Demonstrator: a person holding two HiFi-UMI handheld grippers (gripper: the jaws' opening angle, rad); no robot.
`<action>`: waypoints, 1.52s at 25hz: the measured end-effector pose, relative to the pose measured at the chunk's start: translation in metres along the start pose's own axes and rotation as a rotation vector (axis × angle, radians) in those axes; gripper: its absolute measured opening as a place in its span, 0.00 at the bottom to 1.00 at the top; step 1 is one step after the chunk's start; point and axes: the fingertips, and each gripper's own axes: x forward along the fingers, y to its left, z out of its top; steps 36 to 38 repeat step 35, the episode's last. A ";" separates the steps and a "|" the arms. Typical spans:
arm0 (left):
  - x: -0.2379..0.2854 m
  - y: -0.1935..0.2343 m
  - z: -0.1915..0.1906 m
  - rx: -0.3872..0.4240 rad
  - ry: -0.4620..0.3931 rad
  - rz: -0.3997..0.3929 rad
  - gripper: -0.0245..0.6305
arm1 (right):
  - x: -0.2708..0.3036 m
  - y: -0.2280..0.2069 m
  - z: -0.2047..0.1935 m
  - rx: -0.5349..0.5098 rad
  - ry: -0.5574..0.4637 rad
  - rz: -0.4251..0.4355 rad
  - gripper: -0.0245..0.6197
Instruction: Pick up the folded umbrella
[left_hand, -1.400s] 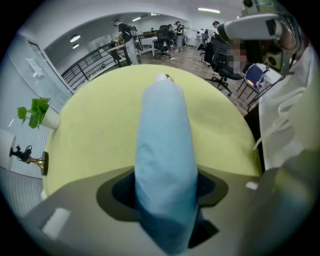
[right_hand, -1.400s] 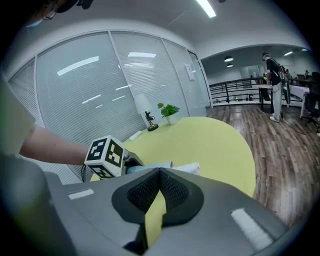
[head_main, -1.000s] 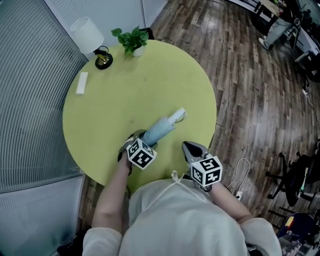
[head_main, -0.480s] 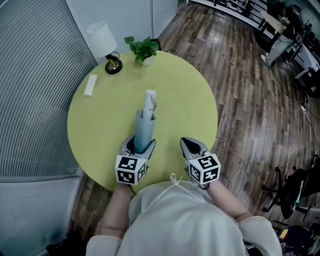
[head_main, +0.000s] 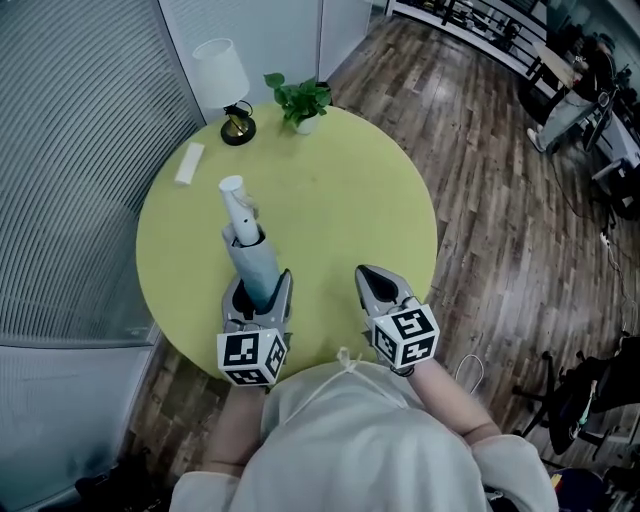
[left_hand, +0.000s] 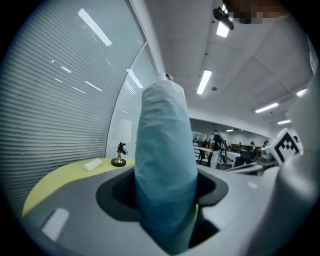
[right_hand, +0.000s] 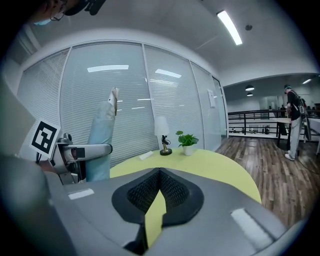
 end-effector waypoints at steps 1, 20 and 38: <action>0.000 0.001 0.000 0.010 0.001 0.007 0.47 | 0.000 0.000 0.003 -0.004 -0.006 0.002 0.04; 0.000 0.006 -0.001 0.069 0.004 0.033 0.47 | 0.010 0.017 0.011 -0.065 -0.015 0.008 0.04; 0.000 0.004 0.000 0.065 0.001 0.034 0.47 | 0.011 0.020 0.003 -0.062 0.006 0.010 0.04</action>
